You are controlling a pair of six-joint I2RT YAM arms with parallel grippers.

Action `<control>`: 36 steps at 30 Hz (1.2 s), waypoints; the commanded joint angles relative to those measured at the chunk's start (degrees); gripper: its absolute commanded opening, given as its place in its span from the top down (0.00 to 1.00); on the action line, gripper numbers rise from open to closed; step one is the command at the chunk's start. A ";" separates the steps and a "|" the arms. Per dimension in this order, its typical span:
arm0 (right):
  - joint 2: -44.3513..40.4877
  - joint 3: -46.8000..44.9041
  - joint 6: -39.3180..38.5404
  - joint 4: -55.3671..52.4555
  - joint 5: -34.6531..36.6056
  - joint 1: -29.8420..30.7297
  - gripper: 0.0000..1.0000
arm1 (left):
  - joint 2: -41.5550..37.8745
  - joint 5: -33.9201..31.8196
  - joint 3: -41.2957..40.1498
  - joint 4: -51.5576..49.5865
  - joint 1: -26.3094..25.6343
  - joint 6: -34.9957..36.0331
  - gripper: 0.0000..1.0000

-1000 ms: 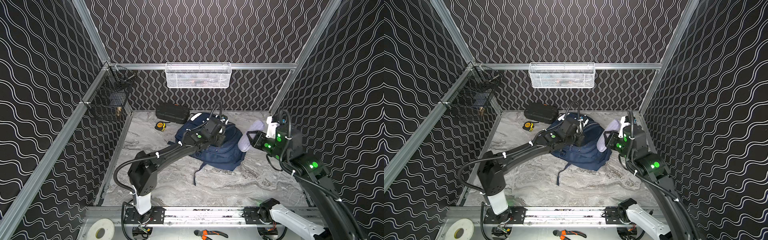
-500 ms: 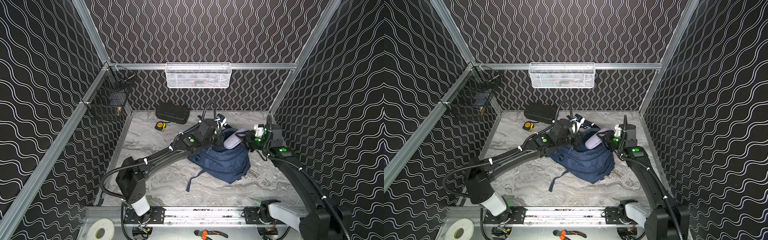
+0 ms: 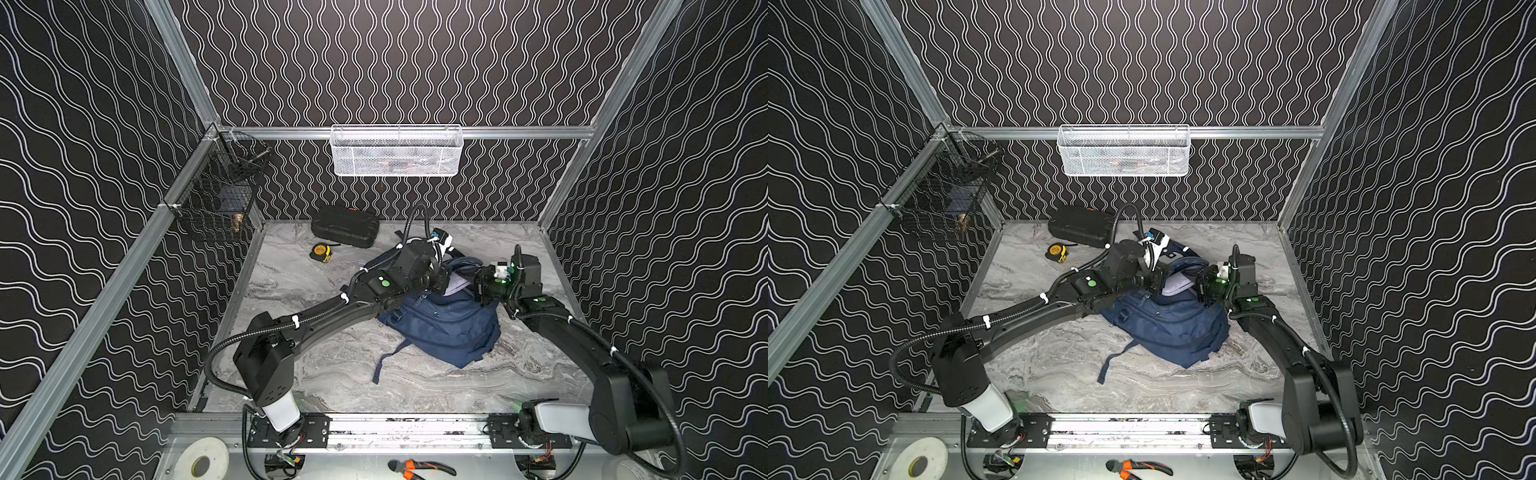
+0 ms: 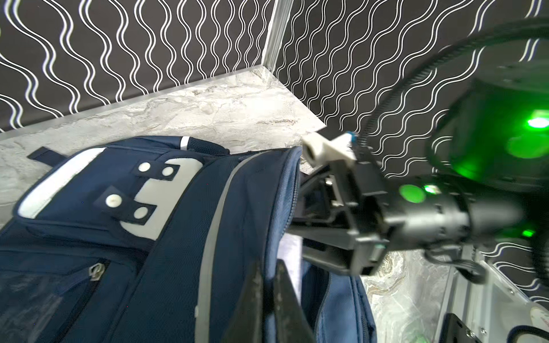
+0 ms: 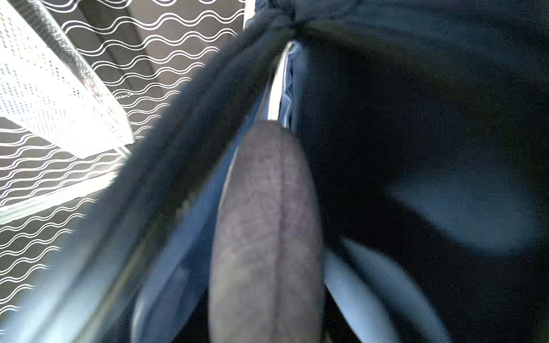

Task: Pack books, pencil case, and school supplies into a backpack
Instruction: Place the glasses case in the student bag, then close the student bag at the center of the table.

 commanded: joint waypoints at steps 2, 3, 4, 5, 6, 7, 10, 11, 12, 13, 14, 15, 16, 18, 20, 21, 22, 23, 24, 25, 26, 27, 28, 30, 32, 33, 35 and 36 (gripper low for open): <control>5.57 3.61 0.01 5.23 -3.98 1.72 0.75 | 0.71 -0.51 1.83 6.63 0.05 -1.21 1.00; 7.01 4.96 -1.77 3.34 -5.46 1.97 0.65 | 0.85 -0.88 2.03 6.55 0.06 -1.16 1.00; 8.33 6.40 -4.28 -0.12 -6.98 1.90 0.55 | 0.88 -1.15 2.27 6.16 0.03 -1.01 1.00; 8.68 7.38 -6.98 -4.10 -7.77 1.34 0.49 | 1.02 -1.61 2.51 5.78 0.00 -0.93 1.00; 8.12 7.56 -9.24 -7.14 -7.57 0.77 0.43 | 1.07 -2.35 2.81 5.42 0.07 -0.72 1.00; 6.89 7.26 -11.44 -10.06 -6.65 -0.16 0.37 | 1.12 -3.23 3.05 4.91 0.14 -0.57 1.00; 3.48 5.37 -16.69 -16.81 -5.86 -3.30 0.29 | 1.28 -4.92 3.26 4.23 0.16 -0.39 1.00; 2.70 5.05 -18.62 -18.84 -6.61 -4.48 0.27 | 1.34 -5.16 3.26 4.14 0.14 -0.31 1.00; 2.11 4.86 -20.54 -20.99 -7.46 -5.38 0.27 | 1.47 -5.23 3.26 4.13 0.14 -0.39 1.00; 1.54 4.92 -22.40 -23.03 -8.22 -6.15 0.27 | 1.55 -5.30 3.14 4.22 0.15 -0.47 1.00; 0.81 5.14 -24.62 -25.23 -8.27 -6.82 0.27 | 1.57 -5.55 3.09 4.22 0.14 -0.65 1.00; 0.15 5.35 -26.60 -27.26 -7.66 -7.43 0.27 | 1.69 -5.75 3.08 4.22 0.15 -0.95 1.00; -0.99 5.66 -28.88 -29.81 -6.55 -8.07 0.28 | 1.77 -5.74 3.01 4.30 0.14 -1.25 1.00; -2.65 6.20 -32.98 -33.75 -3.36 -9.09 0.29 | 2.02 -5.15 2.90 4.66 0.16 -1.85 1.00; -3.61 6.02 -36.18 -36.15 0.81 -10.00 0.31 | 2.34 -3.78 2.71 5.15 0.16 -2.33 1.00; -3.56 5.62 -36.92 -36.12 1.48 -10.37 0.32 | 2.52 -2.73 2.49 5.44 0.12 -2.56 1.00; -3.32 5.24 -37.74 -35.80 1.77 -10.73 0.34 | 2.66 -1.50 2.20 5.83 0.16 -2.68 1.00; -2.78 5.20 -38.51 -35.88 2.40 -10.99 0.36 | 2.68 -0.50 1.86 6.31 0.11 -2.83 1.00; -1.89 5.28 -39.24 -36.07 3.20 -11.01 0.38 | 2.64 0.18 1.24 6.67 0.15 -2.94 1.00; -1.20 5.28 -39.65 -35.80 3.62 -11.09 0.39 | 2.61 0.28 0.80 6.87 0.11 -3.15 1.00; -0.08 5.20 -39.68 -35.00 3.58 -11.06 0.41 | 2.53 0.20 0.47 6.80 0.13 -3.52 1.00; 0.89 5.28 -39.68 -34.39 3.20 -11.10 0.41 | 2.52 0.39 0.17 6.93 0.16 -3.68 1.00; 1.68 5.52 -39.83 -33.96 2.82 -11.16 0.42 | 2.38 0.66 -0.07 6.92 0.16 -3.77 1.00; 3.14 6.34 -39.77 -33.45 2.31 -11.10 0.42 | 2.28 0.82 -0.44 7.10 0.09 -4.22 1.00; 3.58 8.22 -40.50 -34.76 3.28 -11.17 0.41 | 2.26 0.72 -0.62 6.90 0.11 -4.34 1.00; 3.24 8.93 -40.86 -35.41 3.82 -11.20 0.41 | 2.25 0.97 -0.77 6.74 0.14 -4.26 1.00; 1.76 10.13 -41.88 -36.63 5.12 -11.38 0.40 | 2.43 4.76 -0.80 7.23 0.10 -2.42 1.00; 1.32 10.67 -42.46 -37.40 5.65 -11.52 0.40 | 2.36 6.44 -0.62 7.17 0.16 -0.40 0.88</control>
